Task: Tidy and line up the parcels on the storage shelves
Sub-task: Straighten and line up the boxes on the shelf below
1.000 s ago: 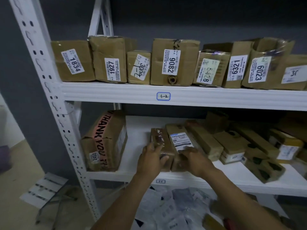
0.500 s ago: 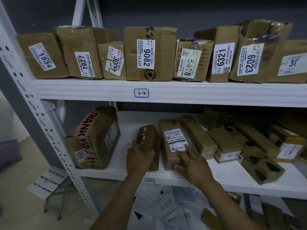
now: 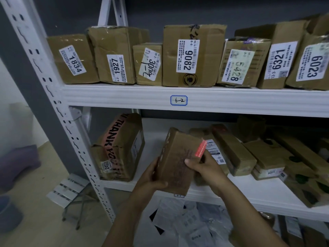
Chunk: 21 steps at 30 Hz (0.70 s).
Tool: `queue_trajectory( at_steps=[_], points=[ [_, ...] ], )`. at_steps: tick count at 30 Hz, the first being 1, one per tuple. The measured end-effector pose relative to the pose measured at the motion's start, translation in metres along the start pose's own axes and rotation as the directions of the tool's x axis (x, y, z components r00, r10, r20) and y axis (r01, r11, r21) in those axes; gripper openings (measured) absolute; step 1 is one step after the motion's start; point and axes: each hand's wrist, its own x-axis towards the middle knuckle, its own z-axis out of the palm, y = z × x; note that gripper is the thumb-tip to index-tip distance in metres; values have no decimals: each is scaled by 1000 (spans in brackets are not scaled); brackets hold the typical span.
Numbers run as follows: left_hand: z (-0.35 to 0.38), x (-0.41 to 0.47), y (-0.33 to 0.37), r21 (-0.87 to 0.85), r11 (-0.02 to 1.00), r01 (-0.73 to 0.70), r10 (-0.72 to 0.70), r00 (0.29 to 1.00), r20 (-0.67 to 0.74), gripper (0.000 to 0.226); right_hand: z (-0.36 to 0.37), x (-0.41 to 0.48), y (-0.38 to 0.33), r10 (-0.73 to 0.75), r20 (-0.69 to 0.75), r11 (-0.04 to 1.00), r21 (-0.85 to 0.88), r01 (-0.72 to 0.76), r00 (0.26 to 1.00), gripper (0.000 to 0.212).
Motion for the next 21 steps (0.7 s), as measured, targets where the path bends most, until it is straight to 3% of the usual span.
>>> queue_trajectory(
  at_steps=[5,9,12,17,21],
  points=[
    [1,3,17,234,969,-75,85,996,-34,60,5,2,1,-83,15,993,-82,84,996,77],
    [2,5,32,209,975,-78,87,996,-33,52,11,4,5,-218,19,948,-232,216,976,88],
    [1,7,35,162,984,-70,70,998,3,67,10,9,10,-243,40,909,-340,242,969,95],
    [-5,10,21,69,997,-24,26,999,-32,68,9,5,10,-134,162,964,-206,166,978,84],
    [-11,12,7,92,996,-14,22,996,-82,70,16,2,12,-118,175,970,-192,151,978,92]
  ],
)
